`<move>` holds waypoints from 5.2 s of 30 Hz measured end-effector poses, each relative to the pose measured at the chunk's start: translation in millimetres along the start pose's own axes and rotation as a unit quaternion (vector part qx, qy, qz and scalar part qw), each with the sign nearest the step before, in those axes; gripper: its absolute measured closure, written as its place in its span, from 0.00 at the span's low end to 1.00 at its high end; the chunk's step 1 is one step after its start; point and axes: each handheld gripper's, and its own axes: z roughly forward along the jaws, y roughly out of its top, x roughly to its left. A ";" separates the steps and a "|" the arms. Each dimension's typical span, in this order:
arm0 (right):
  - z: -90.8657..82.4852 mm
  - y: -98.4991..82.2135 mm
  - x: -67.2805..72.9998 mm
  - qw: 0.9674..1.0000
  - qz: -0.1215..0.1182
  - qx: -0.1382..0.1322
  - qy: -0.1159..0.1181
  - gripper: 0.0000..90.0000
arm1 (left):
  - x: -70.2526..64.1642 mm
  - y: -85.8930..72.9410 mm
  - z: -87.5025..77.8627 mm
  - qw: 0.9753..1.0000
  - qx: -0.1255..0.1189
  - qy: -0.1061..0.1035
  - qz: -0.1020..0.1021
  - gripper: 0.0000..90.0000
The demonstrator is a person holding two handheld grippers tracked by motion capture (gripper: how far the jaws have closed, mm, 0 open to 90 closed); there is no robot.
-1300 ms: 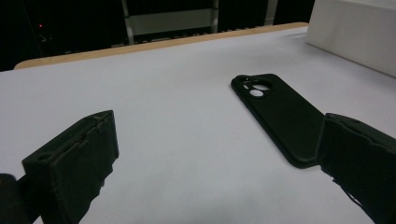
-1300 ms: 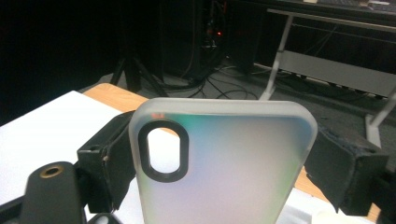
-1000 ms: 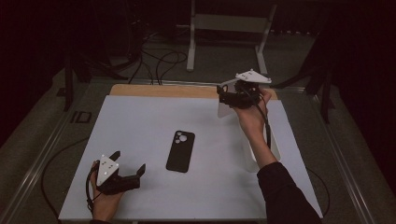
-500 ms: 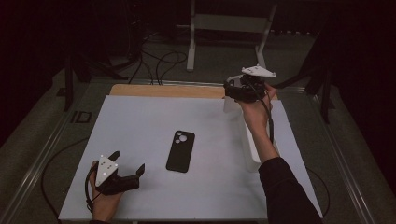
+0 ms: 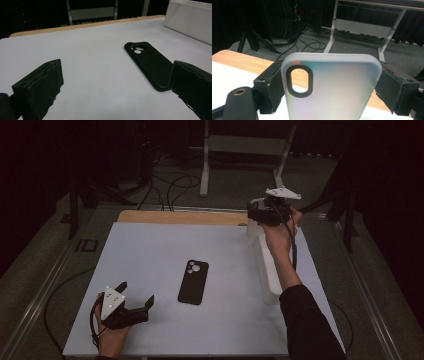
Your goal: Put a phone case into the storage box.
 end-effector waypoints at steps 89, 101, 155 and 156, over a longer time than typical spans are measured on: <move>47.9 -86.2 -48.6 0.989 0.058 0.103 -0.088 0.16 | -0.5 -0.3 -0.7 1.000 0.000 -0.002 -0.001 0.00; 43.8 -82.7 -52.6 0.991 0.065 0.082 -0.084 0.11 | -0.9 -0.4 -0.5 1.000 0.001 -0.001 -0.001 0.00; -37.8 -91.2 -9.2 0.993 -0.015 0.042 0.106 0.11 | -2.3 -1.3 2.6 1.000 0.011 0.000 -0.001 0.00; -40.9 -92.9 -7.8 0.993 -0.019 0.041 0.109 0.11 | -2.5 -1.4 2.7 1.000 0.011 0.000 0.000 0.00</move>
